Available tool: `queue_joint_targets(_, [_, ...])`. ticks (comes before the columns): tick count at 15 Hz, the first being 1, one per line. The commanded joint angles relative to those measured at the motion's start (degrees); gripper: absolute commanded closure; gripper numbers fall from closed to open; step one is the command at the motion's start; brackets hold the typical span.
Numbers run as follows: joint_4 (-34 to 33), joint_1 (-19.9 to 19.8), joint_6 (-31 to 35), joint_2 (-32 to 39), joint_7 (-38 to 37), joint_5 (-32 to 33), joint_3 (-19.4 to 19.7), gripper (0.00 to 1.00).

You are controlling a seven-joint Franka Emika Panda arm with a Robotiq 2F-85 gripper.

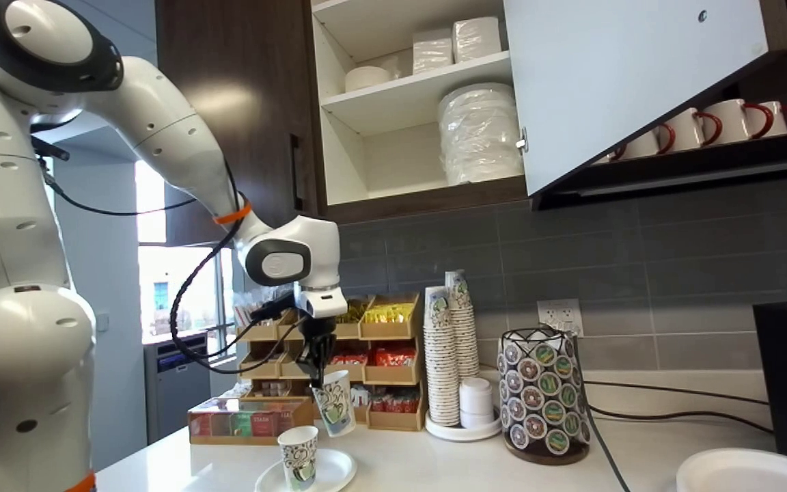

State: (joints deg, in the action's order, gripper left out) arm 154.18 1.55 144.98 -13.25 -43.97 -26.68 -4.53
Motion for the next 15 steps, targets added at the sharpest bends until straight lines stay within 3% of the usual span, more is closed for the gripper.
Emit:
queue_joint_targets(1, [-0.01, -0.9, 1.86, 4.24, -0.1, -1.53, 1.72, 0.99])
queue_joint_targets(9, [-2.6, -1.56, 4.8, 14.07, 3.73, -8.97, 4.71, 0.99])
queue_joint_targets(15, [-4.81, -3.27, 11.16, 19.03, 4.45, -12.38, 6.07, 0.99])
